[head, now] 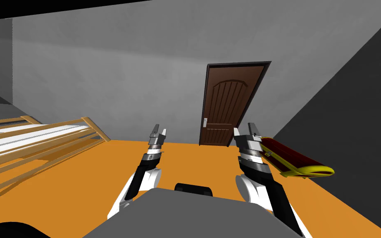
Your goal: Pull the door open
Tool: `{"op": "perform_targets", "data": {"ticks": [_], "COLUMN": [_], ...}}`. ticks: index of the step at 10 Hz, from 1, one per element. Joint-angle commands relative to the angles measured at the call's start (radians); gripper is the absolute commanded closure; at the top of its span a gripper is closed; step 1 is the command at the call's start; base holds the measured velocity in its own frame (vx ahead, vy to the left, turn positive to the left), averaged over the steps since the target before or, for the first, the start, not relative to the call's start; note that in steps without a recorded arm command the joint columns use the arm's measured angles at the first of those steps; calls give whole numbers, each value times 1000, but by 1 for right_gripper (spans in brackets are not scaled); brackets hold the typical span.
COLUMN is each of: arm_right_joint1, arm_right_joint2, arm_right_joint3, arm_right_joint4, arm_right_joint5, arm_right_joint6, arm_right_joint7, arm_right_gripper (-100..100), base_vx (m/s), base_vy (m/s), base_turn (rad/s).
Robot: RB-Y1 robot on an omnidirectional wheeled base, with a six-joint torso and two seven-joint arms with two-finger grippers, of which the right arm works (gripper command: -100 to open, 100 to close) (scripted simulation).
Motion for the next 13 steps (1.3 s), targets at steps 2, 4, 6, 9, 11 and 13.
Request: {"op": "perform_targets", "data": {"ticks": [2, 4, 6, 9, 11, 13], "arm_right_joint1": [-15, -29, -48, -71, -89, -106], "arm_right_joint2": [-14, -27, -44, -63, -78, -93], "arm_right_joint3": [10, 19, 31, 46, 57, 69], "arm_right_joint4": [36, 71, 117, 172, 214, 257], "arm_right_joint5": [-29, -57, -93, -137, -171, -206], "arm_right_joint6": [-1, -2, -4, -5, -7, -8], "arm_right_joint7": [-39, -77, -126, -186, -231, -278], "arm_right_gripper": [-100, -100, -100, -100, -100, -100], "base_vx": [94, 123, 106, 113, 92, 103], "base_vy": [1, -11, -14, -10, 1, 0], "base_turn": [8, 10, 9, 11, 8, 12]}}
